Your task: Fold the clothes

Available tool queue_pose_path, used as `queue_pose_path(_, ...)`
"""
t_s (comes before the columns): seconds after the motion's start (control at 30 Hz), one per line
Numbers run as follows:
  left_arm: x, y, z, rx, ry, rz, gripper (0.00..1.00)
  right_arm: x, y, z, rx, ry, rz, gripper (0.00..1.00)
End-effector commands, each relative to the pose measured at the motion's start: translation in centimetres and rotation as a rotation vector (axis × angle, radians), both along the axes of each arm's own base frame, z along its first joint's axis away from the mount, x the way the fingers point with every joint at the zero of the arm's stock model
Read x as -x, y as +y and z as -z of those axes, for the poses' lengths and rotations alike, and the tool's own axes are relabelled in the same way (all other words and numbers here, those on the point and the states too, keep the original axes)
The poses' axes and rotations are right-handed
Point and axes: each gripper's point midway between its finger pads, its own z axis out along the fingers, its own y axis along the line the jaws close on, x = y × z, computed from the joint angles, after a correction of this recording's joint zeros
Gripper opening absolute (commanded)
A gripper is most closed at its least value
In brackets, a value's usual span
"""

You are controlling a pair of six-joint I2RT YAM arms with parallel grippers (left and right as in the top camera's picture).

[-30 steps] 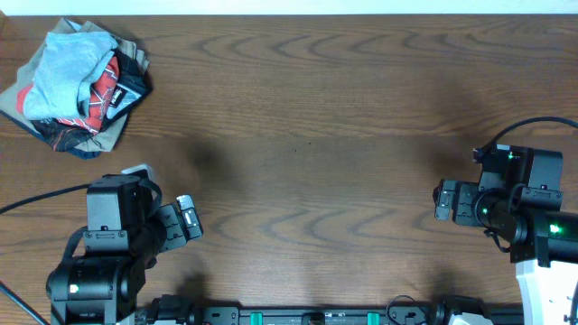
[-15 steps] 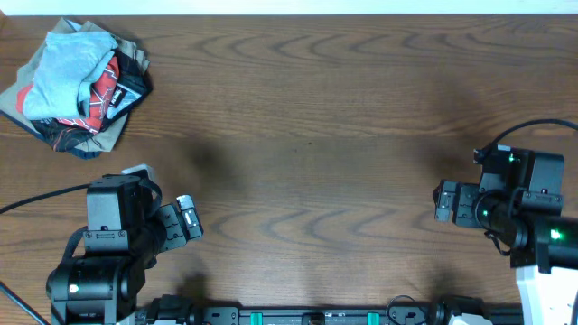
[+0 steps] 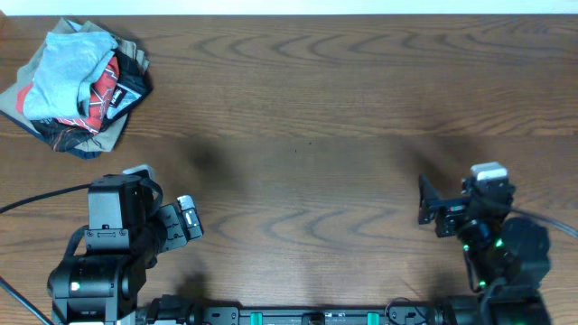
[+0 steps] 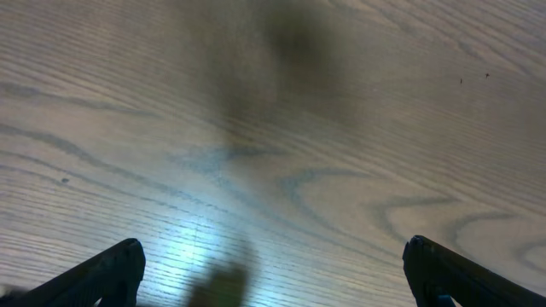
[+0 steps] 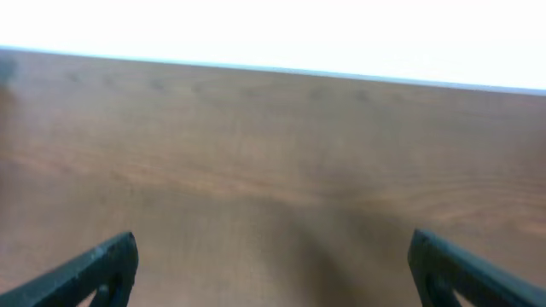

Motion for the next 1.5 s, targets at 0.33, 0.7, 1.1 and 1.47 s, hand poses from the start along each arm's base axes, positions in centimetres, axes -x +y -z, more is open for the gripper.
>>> queue_pose_path(0.33,0.0,0.3,-0.1,-0.02,-0.002,0.001,0.98,-0.8,0.3,3.9,-0.016,-0.368,-0.005,0.99)
queue_pose_path(0.7,0.0,0.3,-0.1,-0.02,-0.002,0.001,0.97,-0.4,-0.5,7.1,0.047,-0.248,0.031,0.99)
queue_pose_path(1.1,0.0,0.3,-0.1,-0.02,-0.002,0.001,0.98,-0.5,-0.5,7.1,0.046,-0.249,0.028,0.99)
queue_pose_path(1.47,0.0,0.3,-0.1,-0.02,-0.002,0.001,0.98,-0.5,-0.5,7.1,0.046,-0.249,0.028,0.99)
